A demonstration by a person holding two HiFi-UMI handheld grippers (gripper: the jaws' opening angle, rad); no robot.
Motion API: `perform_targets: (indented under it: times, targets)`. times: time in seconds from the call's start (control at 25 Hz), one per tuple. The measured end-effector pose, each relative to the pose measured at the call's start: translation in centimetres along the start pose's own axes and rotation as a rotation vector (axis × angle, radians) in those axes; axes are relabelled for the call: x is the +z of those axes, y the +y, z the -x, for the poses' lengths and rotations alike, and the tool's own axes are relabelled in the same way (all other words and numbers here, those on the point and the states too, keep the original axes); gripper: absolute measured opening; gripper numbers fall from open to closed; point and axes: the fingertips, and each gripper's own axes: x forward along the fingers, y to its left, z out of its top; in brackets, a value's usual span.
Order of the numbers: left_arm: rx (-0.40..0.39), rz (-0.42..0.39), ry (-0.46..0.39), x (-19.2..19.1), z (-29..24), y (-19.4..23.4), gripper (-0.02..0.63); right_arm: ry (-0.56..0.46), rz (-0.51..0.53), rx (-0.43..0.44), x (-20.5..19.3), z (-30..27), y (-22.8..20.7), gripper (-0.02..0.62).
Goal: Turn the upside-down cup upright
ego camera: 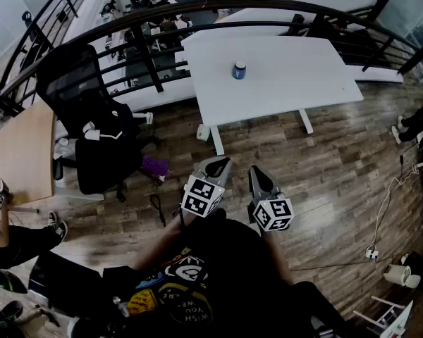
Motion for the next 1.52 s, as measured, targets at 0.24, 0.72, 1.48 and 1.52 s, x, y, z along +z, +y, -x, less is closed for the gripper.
perform_targets:
  times: [0.24,0.72,1.48,1.52]
  targets:
    - [0.009,-0.004,-0.005,0.5,-0.3,0.3,0.005,0.001,0.005,0.007,0.4,-0.5,-0.3,-0.002]
    - [0.019,-0.001,0.014,0.1,-0.9,1.1,0.005,0.027,-0.015,0.001,-0.4,-1.5,-1.5,-0.002]
    - [-0.002,0.055,0.044,3.6,-5.2,13.5,0.005,0.132,-0.055,0.019,0.9,-15.2,-2.6,-0.002]
    - [-0.011,0.068,0.048,3.5,-5.2,14.3,0.005,0.137,-0.050,0.020,1.1,-16.2,-2.4,-0.002]
